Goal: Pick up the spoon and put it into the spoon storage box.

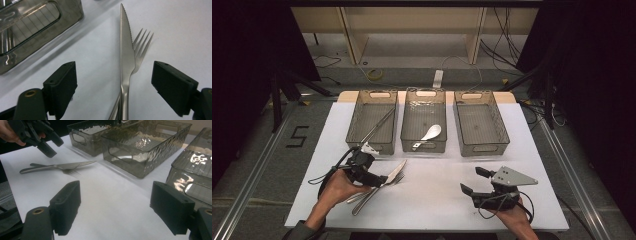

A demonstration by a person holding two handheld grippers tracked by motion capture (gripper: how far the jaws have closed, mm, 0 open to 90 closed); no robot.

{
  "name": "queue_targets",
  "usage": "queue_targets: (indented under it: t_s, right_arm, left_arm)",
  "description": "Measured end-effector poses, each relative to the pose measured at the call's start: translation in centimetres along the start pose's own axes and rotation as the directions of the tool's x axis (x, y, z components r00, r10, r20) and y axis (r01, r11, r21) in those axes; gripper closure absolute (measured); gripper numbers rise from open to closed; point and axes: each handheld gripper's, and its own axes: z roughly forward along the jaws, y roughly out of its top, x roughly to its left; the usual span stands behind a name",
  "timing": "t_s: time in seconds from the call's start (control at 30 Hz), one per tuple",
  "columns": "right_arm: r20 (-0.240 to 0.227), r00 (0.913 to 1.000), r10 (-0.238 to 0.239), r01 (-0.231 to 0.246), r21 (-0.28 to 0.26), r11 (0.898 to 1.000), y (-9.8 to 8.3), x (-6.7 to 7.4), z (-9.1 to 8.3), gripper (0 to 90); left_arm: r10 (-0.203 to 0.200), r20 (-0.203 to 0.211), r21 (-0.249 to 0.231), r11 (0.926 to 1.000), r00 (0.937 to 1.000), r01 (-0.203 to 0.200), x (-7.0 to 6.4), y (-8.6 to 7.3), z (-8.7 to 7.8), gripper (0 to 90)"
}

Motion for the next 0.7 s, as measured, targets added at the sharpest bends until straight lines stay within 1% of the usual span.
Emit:
queue_targets:
  t_s: [0.2, 0.23, 0.4, 0.47, 0.53, 0.6, 0.63, 0.7]
  right_arm:
    - [-0.001, 1.0, 0.001, -0.001, 0.0, 1.0, 0.0, 0.0, 0.0, 25.4]
    - [-0.001, 1.0, 0.0, 0.0, 0.002, 1.0, 0.0, 0.0, 0.0, 25.4]
    - [-0.002, 1.0, 0.003, -0.003, 0.002, 1.0, 0.0, -0.1, 0.0, 25.3]
    - [-0.002, 1.0, 0.001, -0.001, 0.003, 1.0, 0.0, -0.1, 0.0, 25.4]
    - [-0.001, 1.0, 0.003, -0.002, 0.004, 1.0, 0.0, -0.1, 0.0, 25.4]
    - [-0.003, 1.0, 0.004, -0.004, 0.006, 1.0, 0.0, -0.2, 0.1, 25.4]
    - [-0.002, 1.0, 0.005, -0.005, 0.005, 1.0, -0.1, -0.2, 0.1, 25.4]
    - [-0.001, 1.0, 0.008, -0.008, 0.006, 1.0, -0.1, -0.2, 0.1, 25.4]
  left_arm:
    - [-0.001, -0.006, 0.024, 0.9997, 1.0, 0.001, -0.1, -0.6, 0.2, 20.5]
    - [0.005, -0.008, 0.03, 0.9995, 1.0, -0.005, -0.1, -0.7, 0.2, 20.6]
    - [0.011, -0.017, 0.051, 0.9987, 0.9998, -0.01, -0.2, -1.1, 0.3, 20.9]
    - [0.007, -0.021, 0.051, 0.9987, 0.9998, -0.006, -0.3, -1.2, 0.3, 20.9]
    - [0.011, -0.021, 0.063, 0.998, 0.9997, -0.01, -0.3, -1.4, 0.2, 20.8]
    - [0.012, -0.03, 0.065, 0.9978, 0.9995, -0.01, -0.4, -1.5, 0.2, 20.3]
    - [0.017, -0.028, 0.067, 0.9976, 0.9995, -0.015, -0.4, -1.6, 0.1, 20.1]
    - [0.015, -0.024, 0.076, 0.9971, 0.9996, -0.013, -0.4, -1.6, 0.2, 19.4]
